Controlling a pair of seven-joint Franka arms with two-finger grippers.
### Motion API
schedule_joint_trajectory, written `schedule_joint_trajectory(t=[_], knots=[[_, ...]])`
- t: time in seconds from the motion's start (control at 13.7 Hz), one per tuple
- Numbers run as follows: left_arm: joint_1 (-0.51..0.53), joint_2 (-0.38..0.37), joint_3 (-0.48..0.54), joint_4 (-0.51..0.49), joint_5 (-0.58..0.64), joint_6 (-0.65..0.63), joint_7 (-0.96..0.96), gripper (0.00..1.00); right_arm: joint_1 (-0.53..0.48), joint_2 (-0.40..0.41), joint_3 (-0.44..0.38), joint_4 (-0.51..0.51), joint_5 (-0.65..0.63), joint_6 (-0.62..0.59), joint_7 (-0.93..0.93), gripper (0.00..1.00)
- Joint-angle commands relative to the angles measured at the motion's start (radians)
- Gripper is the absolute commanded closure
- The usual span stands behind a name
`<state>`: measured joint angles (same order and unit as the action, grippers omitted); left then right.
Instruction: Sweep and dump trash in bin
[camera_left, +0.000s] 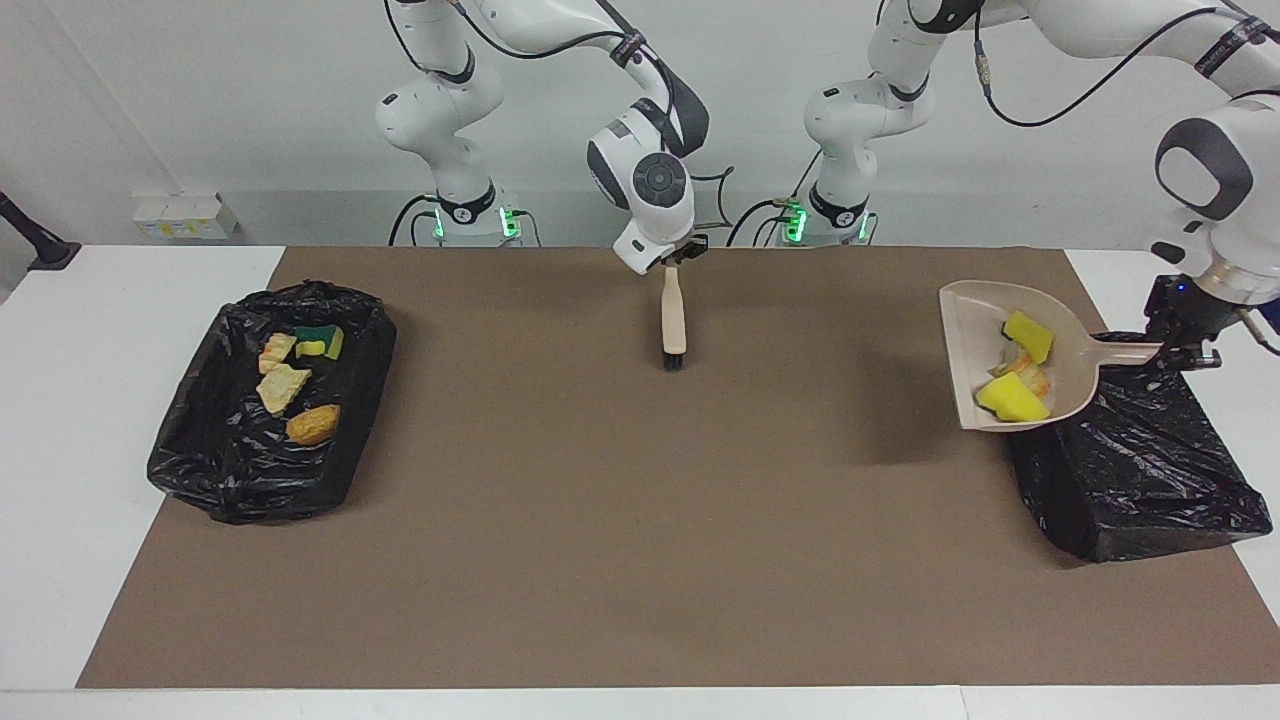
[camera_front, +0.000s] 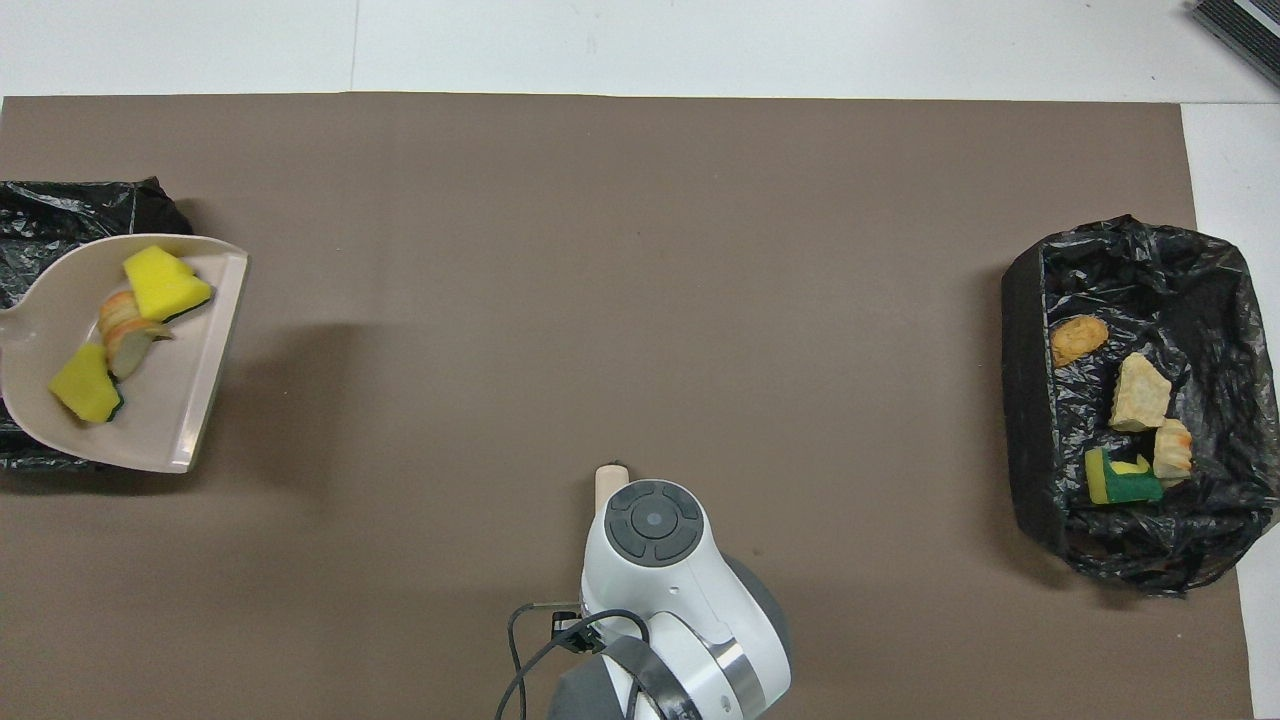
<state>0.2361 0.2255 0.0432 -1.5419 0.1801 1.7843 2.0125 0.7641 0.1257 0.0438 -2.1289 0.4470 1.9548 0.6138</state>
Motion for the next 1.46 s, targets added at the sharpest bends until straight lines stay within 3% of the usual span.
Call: schedule_joint_trajectory(t=[0.0,0.44,0.51,0.59,0.66,0.73,0.95,1.17,1.39], knots=[[0.095,0.020,-0.013,0.051,-0.022,0.021,0.141,1.00,-0.014,-0.035,0.005,-0.031,0.015,0.000,-0.040,1.00],[0.189,0.106,-0.009,0.178,-0.019,0.079,0.177,1.00,-0.012,-0.040,0.005,-0.046,0.015,0.004,-0.092,1.00],[0.196,0.138,-0.012,0.236,-0.015,0.079,0.167,1.00,-0.012,-0.040,0.005,-0.046,0.016,0.006,-0.091,0.97],[0.206,0.159,-0.006,0.273,-0.008,0.079,0.166,1.00,-0.012,-0.040,0.005,-0.046,0.016,-0.002,-0.080,0.39],[0.209,0.167,0.004,0.279,-0.005,0.089,0.163,1.00,-0.012,-0.040,0.005,-0.043,0.016,-0.005,-0.075,0.00],[0.213,0.184,0.006,0.278,0.001,0.116,0.160,1.00,-0.014,-0.035,0.004,-0.033,0.016,-0.010,-0.075,0.00],[0.189,0.219,0.003,0.267,0.214,0.216,-0.043,1.00,-0.051,-0.054,-0.008,0.056,0.015,-0.117,-0.075,0.00],[0.112,0.204,0.003,0.191,0.476,0.260,-0.211,1.00,-0.178,-0.081,-0.010,0.206,-0.005,-0.271,-0.077,0.00],[0.091,0.181,0.003,0.145,0.615,0.257,-0.276,1.00,-0.285,-0.080,-0.010,0.374,-0.127,-0.367,-0.078,0.00]])
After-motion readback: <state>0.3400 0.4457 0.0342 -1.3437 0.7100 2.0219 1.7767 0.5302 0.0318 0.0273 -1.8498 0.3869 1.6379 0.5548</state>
